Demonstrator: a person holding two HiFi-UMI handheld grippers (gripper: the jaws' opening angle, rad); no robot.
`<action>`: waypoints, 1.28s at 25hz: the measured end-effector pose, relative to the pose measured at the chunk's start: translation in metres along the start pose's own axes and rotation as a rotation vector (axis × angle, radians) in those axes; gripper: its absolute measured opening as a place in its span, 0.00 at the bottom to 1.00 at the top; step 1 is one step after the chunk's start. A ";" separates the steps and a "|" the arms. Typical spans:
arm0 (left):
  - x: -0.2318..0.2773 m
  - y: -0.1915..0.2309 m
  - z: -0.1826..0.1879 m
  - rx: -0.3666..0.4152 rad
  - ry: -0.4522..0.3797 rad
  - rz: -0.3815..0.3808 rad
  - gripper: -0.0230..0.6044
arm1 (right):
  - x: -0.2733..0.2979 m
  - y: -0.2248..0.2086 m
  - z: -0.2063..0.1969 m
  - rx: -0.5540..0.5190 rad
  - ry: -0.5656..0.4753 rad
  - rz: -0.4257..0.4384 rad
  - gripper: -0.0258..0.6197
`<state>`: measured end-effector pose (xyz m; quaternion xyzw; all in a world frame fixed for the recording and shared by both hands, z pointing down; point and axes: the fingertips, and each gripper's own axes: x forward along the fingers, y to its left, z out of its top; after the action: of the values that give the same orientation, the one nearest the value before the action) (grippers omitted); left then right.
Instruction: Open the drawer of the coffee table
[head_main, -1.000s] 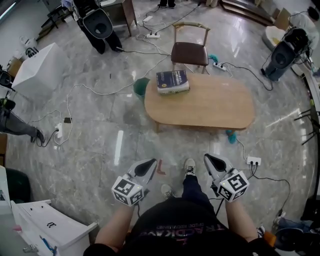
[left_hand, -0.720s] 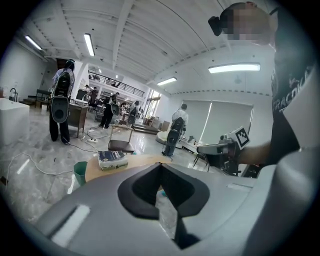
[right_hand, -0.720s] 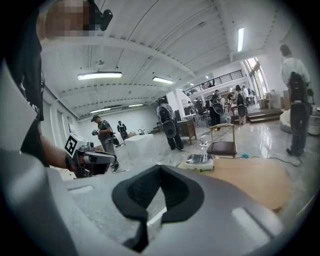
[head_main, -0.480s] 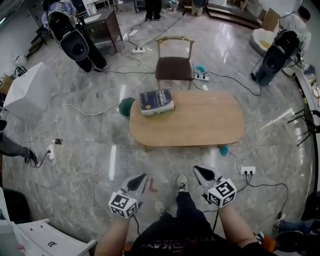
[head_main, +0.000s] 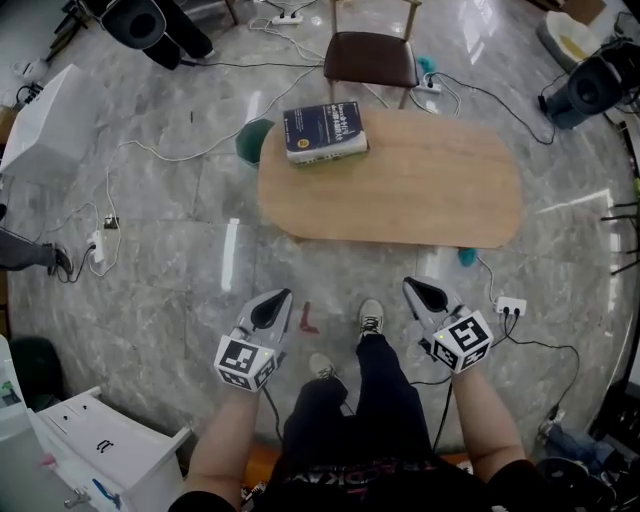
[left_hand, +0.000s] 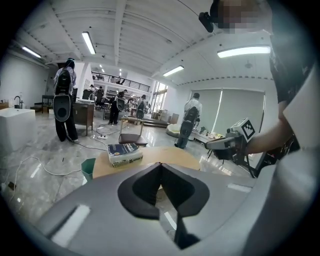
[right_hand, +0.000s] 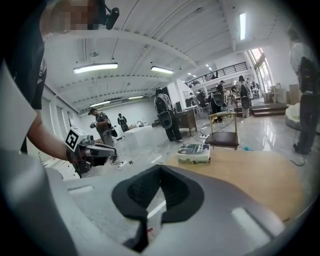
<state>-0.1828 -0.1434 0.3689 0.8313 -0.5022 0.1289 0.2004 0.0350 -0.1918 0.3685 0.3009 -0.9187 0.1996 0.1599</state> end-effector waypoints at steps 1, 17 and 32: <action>0.006 0.005 -0.008 -0.001 0.001 0.004 0.05 | 0.009 -0.005 -0.007 0.000 0.004 -0.001 0.04; 0.105 0.115 -0.194 0.021 0.014 0.049 0.07 | 0.133 -0.065 -0.177 -0.037 0.021 -0.023 0.05; 0.225 0.211 -0.321 0.088 -0.140 0.164 0.47 | 0.214 -0.164 -0.329 -0.110 -0.106 -0.064 0.12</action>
<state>-0.2699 -0.2584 0.7893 0.8022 -0.5753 0.1087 0.1168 0.0288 -0.2653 0.7872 0.3310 -0.9254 0.1274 0.1339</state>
